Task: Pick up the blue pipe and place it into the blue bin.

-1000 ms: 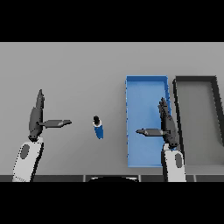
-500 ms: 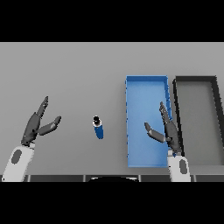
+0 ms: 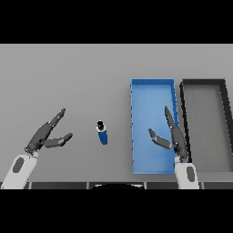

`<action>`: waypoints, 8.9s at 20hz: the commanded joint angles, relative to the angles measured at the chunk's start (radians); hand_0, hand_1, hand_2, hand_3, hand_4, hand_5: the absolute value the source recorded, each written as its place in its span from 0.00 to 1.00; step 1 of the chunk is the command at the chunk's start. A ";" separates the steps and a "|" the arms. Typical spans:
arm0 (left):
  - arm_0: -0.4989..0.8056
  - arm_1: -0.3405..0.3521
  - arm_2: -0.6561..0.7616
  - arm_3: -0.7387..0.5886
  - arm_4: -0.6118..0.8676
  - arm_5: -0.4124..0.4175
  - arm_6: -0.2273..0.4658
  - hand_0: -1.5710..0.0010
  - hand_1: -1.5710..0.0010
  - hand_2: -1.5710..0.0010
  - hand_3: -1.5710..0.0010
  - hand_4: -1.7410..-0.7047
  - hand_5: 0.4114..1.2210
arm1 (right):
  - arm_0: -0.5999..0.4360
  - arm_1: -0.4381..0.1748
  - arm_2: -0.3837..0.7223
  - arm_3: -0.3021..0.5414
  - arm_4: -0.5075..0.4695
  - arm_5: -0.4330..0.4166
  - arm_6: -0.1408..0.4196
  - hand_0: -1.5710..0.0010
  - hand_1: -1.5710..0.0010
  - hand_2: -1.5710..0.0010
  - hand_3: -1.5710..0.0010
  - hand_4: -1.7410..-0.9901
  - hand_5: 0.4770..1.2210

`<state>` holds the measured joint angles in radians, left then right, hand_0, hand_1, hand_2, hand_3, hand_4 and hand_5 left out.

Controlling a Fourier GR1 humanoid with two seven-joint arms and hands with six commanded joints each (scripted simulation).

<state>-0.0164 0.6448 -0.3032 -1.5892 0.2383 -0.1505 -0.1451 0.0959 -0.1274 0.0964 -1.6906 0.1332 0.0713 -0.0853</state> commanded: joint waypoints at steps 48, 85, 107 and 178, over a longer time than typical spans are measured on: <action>-0.243 -0.461 -0.275 0.040 -0.085 0.002 -0.005 0.02 0.01 0.01 0.08 0.02 0.99 | 0.019 -0.011 -0.007 -0.015 0.007 0.006 -0.026 1.00 1.00 1.00 1.00 0.70 0.21; -0.294 -0.481 -0.275 0.025 -0.100 -0.039 0.120 0.00 0.00 0.00 0.09 0.01 1.00 | -0.427 -0.225 0.171 -0.310 -0.540 0.433 0.417 1.00 1.00 1.00 1.00 0.59 0.07; -0.281 -0.487 -0.257 0.009 -0.110 -0.081 0.085 0.22 0.23 0.24 0.67 0.05 0.98 | -0.718 -0.021 0.287 -0.029 -0.602 0.505 0.540 0.23 0.22 0.22 0.30 0.33 0.31; -0.238 -0.395 -0.246 -0.021 -0.203 -0.120 0.228 1.00 1.00 1.00 1.00 0.88 0.08 | -0.666 -0.332 0.042 0.421 -0.701 -0.012 0.695 0.00 0.00 0.00 0.34 0.18 1.00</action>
<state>-0.2545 0.2495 -0.5487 -1.6098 0.0350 -0.2702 0.0814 -0.5693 -0.4591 0.1390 -1.2694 -0.5695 0.0597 0.6096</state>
